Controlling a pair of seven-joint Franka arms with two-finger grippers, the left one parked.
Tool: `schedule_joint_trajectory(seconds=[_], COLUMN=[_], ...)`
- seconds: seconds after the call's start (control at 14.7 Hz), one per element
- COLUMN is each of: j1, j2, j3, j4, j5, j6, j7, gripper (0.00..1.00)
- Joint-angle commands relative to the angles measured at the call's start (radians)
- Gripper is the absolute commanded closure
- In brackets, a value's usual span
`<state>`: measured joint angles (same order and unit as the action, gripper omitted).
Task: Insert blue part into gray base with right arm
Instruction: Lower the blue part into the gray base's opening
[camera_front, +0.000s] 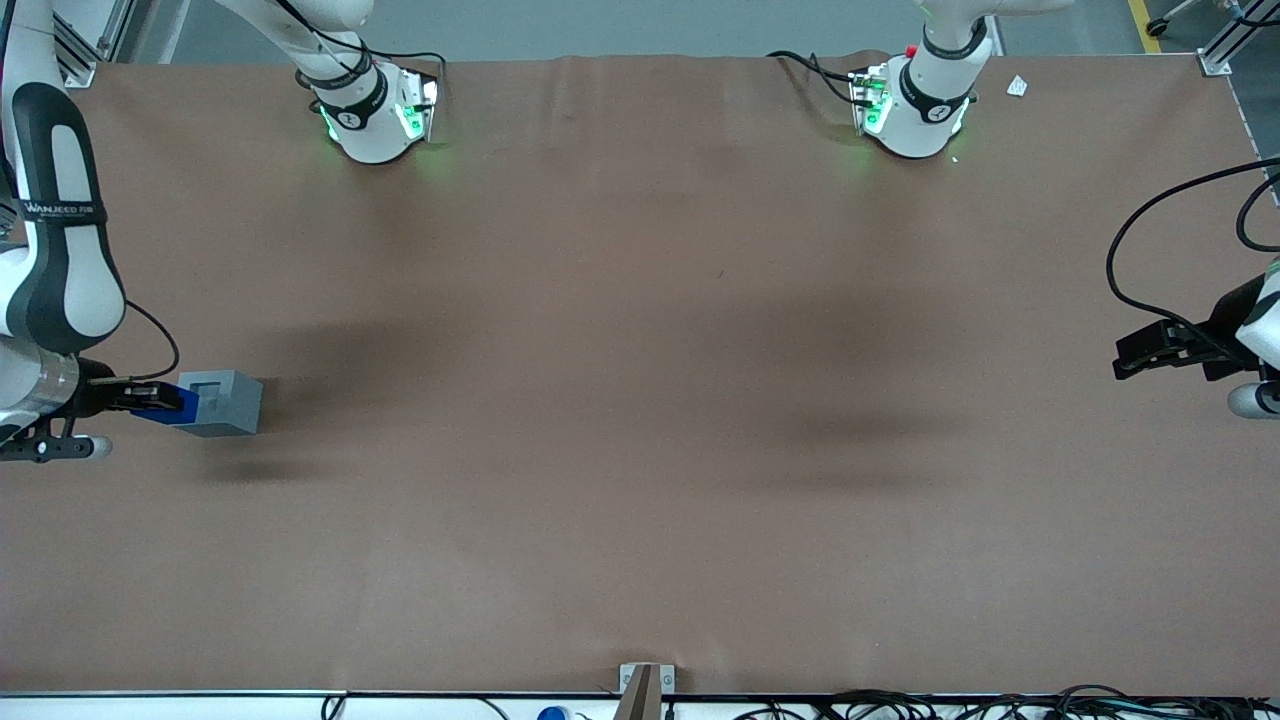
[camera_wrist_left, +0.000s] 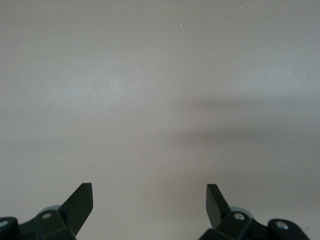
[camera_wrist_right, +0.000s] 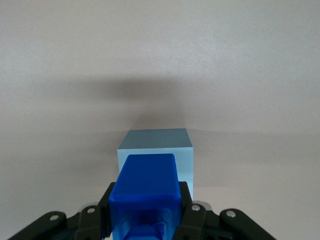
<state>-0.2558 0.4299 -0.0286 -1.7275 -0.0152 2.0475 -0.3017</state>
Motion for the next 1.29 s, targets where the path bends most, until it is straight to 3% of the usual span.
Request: schedule_joint_trajectory(seconds=[0.0, 1.22], j1=[-0.020, -0.028], j2=[0.006, 0.020], j3=[0.016, 0.016], j4=[-0.018, -0.072], j5=[-0.012, -0.011], j6=[0.022, 0.031], j7=[-0.007, -0.007], gripper=[0.87, 0.87])
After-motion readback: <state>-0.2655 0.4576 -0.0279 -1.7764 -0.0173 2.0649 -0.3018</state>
